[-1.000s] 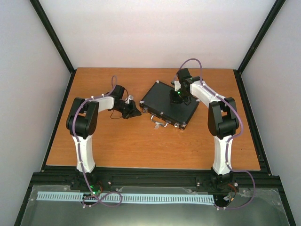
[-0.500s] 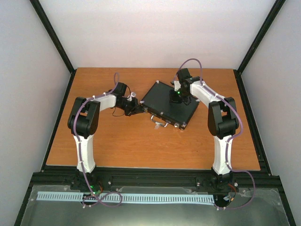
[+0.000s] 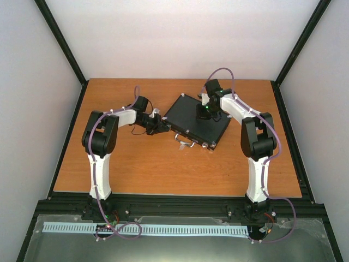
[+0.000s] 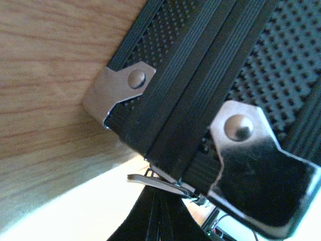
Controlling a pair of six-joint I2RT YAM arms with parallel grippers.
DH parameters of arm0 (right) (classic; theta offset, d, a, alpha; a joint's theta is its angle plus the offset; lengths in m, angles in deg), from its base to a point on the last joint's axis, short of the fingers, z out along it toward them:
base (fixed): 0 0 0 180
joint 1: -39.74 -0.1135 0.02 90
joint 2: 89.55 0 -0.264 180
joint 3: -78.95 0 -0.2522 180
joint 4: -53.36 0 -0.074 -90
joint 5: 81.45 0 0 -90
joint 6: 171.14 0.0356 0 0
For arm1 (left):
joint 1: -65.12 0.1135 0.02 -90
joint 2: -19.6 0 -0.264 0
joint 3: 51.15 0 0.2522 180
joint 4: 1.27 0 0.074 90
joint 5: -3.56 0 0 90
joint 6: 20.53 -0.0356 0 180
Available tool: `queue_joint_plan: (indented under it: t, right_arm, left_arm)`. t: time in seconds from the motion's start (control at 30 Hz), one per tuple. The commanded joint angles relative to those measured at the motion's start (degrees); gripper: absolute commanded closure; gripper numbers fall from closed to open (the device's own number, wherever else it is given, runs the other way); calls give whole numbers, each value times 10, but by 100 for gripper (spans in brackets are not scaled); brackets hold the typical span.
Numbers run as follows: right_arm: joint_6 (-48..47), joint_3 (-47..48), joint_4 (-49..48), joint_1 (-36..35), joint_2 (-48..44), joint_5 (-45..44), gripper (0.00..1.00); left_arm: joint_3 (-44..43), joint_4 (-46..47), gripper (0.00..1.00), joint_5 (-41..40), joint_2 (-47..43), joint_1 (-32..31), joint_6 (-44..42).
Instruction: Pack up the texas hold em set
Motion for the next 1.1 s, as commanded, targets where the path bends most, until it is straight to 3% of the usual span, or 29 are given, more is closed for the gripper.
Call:
queue_joint_plan:
  t: [0.0, 0.17, 0.7, 1.07]
  right_arm:
    - [0, -50, 58, -9, 85, -45, 97]
    - [0, -46, 59, -9, 87, -45, 97]
    - [10, -50, 51, -9, 82, -41, 97]
    - [9, -48, 54, -10, 81, -42, 97]
  left_arm:
    - [-9, 78, 99, -43, 43, -12, 20]
    - [0, 109, 99, -44, 30, -12, 13]
    - [15, 46, 99, -75, -123, -10, -73]
    - [50, 56, 99, -56, -85, -9, -84]
